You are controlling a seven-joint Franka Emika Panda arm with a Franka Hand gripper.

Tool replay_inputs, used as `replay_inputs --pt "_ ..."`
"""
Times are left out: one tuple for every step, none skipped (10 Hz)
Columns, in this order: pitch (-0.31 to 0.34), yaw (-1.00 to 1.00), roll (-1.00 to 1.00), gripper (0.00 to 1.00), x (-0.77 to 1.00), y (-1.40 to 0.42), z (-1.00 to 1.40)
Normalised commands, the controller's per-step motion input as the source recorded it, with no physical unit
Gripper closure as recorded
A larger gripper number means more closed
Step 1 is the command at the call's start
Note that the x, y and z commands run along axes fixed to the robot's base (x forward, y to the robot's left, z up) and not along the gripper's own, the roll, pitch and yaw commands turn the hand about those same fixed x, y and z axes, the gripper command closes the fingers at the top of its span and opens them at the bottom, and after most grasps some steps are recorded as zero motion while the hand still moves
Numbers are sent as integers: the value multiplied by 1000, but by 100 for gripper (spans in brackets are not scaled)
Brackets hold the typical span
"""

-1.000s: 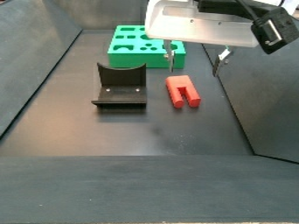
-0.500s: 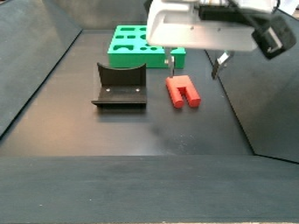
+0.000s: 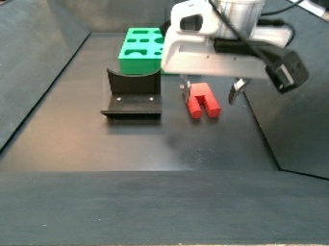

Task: Pick up the square-circle object. Move up. Rotate the square-circle object. Place the square-circle object on the fixture. Regrasp the square-circle object. Move to above the board. Insert the square-circle object.
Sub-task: Rotate the square-circle object, then move up.

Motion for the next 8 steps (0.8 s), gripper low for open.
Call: replay_inputs --pt "-18 -25 57 0 40 24 -676" --pt "-22 -25 65 0 36 23 -553" --pt "-24 -24 72 0 30 22 -434" --pt "-28 -25 78 0 29 21 -315" --pt "-32 -26 85 0 32 20 -199" --pt "0 0 0 100 0 0 0" --pt "0 0 0 100 0 0 833" --pt "7 0 -2 100 -8 -2 820"
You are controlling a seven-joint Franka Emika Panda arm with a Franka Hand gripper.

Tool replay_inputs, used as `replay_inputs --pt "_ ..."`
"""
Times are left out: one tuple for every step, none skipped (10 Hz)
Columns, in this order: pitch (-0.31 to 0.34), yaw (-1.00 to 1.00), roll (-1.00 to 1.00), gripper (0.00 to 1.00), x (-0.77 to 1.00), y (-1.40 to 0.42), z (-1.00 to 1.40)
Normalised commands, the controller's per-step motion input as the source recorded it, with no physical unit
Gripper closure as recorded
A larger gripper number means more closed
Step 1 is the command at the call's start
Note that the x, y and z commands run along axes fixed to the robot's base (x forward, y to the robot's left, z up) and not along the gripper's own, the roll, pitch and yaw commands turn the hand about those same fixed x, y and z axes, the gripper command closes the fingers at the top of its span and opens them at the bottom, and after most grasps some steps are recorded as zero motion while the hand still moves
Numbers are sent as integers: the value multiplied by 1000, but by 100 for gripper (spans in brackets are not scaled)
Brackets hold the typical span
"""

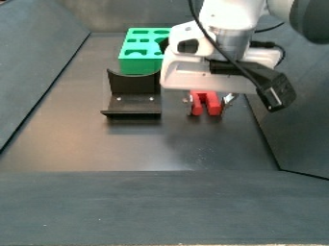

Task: Pick up the square-circle object. Move up. Rotate the square-circle object. Place the square-circle object on the fixture. Regrasp the square-circle object. Move to above the board. Insert the square-circle object.
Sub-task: Move up, then place the square-circle object on the fixture.

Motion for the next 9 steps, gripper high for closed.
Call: replay_inputs --pt "32 3 -13 100 -26 -6 697" --pt "39 5 -21 100 -16 -4 571" --pt "42 6 -26 100 -11 -3 476" --pt "43 9 -38 100 -13 -5 276" --pt "0 0 0 100 0 0 1000" --pt "-6 1 -6 100 3 2 1000" --pt "12 2 -15 100 -6 -1 1000" --pt "21 5 -26 100 -7 -3 1000" --pt "27 8 -36 100 -9 -5 1000"
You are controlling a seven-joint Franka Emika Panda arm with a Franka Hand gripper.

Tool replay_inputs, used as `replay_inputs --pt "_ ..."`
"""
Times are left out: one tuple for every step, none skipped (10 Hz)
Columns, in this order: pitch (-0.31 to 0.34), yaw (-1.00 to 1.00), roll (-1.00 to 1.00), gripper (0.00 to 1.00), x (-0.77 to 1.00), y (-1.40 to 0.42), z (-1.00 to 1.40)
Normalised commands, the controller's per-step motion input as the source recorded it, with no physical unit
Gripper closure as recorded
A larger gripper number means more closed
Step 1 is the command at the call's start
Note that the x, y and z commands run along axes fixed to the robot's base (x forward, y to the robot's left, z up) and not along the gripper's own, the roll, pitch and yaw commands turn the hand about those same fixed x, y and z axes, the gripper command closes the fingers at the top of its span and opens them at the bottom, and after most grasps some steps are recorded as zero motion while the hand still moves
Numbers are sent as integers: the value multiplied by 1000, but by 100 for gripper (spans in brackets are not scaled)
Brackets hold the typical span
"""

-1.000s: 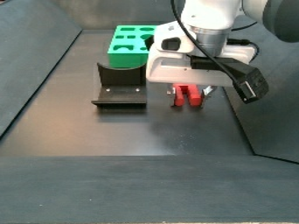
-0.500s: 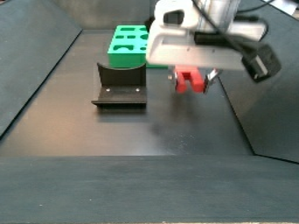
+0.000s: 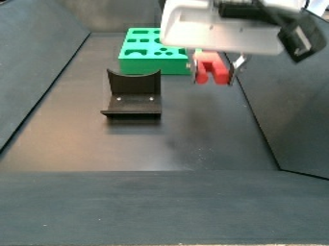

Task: Pick up the square-circle object. Move up. Rotate the square-circle object. Place the square-circle object on the fixture. Regrasp the square-circle object. Move to above the board. Insert the square-circle object.
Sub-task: Place the square-circle object on the fixture.

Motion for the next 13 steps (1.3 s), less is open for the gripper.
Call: replay_inputs --pt "28 9 -43 100 -11 -6 1000" --pt "26 11 -55 100 -14 -10 1000" --pt "27 11 -64 100 -16 -12 1000" --pt "32 10 -78 100 -14 -14 846" --pt "36 10 -87 100 -8 -13 687" --pt "45 9 -101 100 0 -9 475" --pt "51 9 -108 100 3 -7 368" --pt "652 115 -344 100 1000 -299 -169" --pt "617 99 -313 100 1000 -262 -234" --pt "539 83 -257 100 1000 -210 -195" --pt "380 52 -185 100 1000 -162 -121" --pt "272 36 -140 100 1000 -136 -101" --pt "219 32 -118 100 1000 -122 -94"
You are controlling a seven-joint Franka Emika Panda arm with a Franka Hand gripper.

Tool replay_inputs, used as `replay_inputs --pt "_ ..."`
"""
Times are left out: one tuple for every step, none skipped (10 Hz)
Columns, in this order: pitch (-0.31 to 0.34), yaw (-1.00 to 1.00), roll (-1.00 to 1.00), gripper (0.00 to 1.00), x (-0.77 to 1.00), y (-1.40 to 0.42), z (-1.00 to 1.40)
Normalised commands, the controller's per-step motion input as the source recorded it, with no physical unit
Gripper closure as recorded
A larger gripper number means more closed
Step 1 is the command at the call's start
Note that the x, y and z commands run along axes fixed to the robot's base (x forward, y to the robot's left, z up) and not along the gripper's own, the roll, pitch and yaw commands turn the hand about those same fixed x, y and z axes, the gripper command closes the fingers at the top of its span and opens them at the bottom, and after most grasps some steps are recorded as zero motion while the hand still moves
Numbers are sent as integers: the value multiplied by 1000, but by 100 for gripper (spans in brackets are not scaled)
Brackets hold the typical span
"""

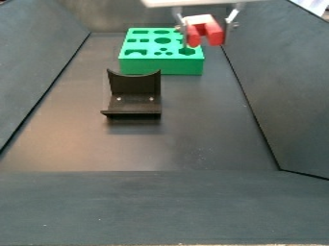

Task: Pick up the square-circle object. Move up. Rotate the square-circle object. Place the square-circle object on the fixture. Regrasp the square-circle object. Move to above the board. Insert the square-circle object.
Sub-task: Place the square-circle object on the fixture.

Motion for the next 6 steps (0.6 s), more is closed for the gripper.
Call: replay_inputs --pt "152 24 -86 100 1000 -91 -65" --pt "140 23 -76 100 1000 -78 -53" --pt "139 27 -61 100 1000 -58 -36" --pt "146 27 -53 100 960 -45 -22" --pt "151 27 -41 100 832 -20 -11" --pt "151 27 -36 100 772 -13 -8"
